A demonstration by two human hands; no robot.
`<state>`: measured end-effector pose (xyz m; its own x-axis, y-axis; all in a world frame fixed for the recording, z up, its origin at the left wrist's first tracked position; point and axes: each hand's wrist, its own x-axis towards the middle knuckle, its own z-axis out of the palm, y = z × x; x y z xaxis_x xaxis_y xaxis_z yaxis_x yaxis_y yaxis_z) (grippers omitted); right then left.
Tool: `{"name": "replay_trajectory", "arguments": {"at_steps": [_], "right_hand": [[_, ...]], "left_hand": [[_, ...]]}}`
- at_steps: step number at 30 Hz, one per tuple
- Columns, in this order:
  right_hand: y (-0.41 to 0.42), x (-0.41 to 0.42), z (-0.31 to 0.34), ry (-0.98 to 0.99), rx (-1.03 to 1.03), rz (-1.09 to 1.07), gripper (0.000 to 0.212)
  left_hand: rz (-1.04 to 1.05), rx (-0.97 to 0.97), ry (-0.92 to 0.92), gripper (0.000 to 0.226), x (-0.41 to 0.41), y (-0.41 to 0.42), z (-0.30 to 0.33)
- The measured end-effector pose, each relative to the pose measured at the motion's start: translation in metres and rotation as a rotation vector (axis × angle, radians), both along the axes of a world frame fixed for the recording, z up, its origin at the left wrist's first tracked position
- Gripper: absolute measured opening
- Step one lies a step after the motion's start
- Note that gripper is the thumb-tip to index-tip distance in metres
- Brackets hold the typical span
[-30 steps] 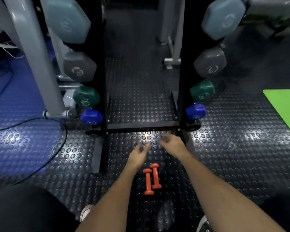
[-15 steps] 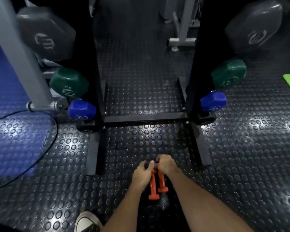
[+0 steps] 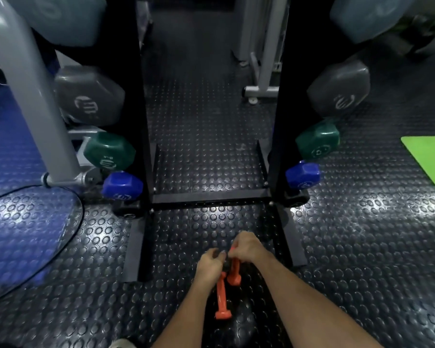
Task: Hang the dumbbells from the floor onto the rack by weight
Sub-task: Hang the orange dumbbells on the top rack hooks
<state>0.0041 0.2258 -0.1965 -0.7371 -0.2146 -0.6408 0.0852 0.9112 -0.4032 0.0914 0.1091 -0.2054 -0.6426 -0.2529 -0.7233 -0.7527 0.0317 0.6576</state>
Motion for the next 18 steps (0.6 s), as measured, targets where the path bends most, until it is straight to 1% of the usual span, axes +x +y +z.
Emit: {"name": "replay_trajectory", "arguments": {"at_steps": [2,5,7,10,11,13,15,18], "right_hand": [[-0.001,-0.001,0.019,0.035,-0.034,0.006,0.014],[0.002,-0.007,0.056,0.083,-0.139,-0.036,0.022],[0.002,-0.014,0.096,0.134,-0.236,-0.048,0.021],[0.005,-0.023,0.166,0.214,-0.408,-0.066,0.023],[0.008,-0.024,0.189,0.23,-0.472,-0.06,0.022],[0.016,-0.024,0.236,0.248,-0.6,-0.058,0.022],[0.029,-0.026,0.283,0.311,-0.687,-0.042,0.027],[0.049,-0.024,0.352,0.457,-0.724,0.009,0.032]], "left_hand": [[0.007,0.034,-0.009,0.017,-0.007,0.002,0.016],[0.085,0.053,-0.001,0.022,-0.019,0.0,0.046],[0.158,0.089,0.02,0.022,-0.029,-0.005,0.073],[0.16,0.225,0.065,0.025,-0.041,-0.01,0.119],[0.168,0.285,0.115,0.025,-0.046,-0.013,0.135],[0.206,0.326,0.251,0.022,-0.058,-0.016,0.171],[0.263,0.315,0.403,0.024,-0.071,-0.016,0.217],[0.254,0.204,0.655,0.031,-0.08,-0.007,0.297]]}}
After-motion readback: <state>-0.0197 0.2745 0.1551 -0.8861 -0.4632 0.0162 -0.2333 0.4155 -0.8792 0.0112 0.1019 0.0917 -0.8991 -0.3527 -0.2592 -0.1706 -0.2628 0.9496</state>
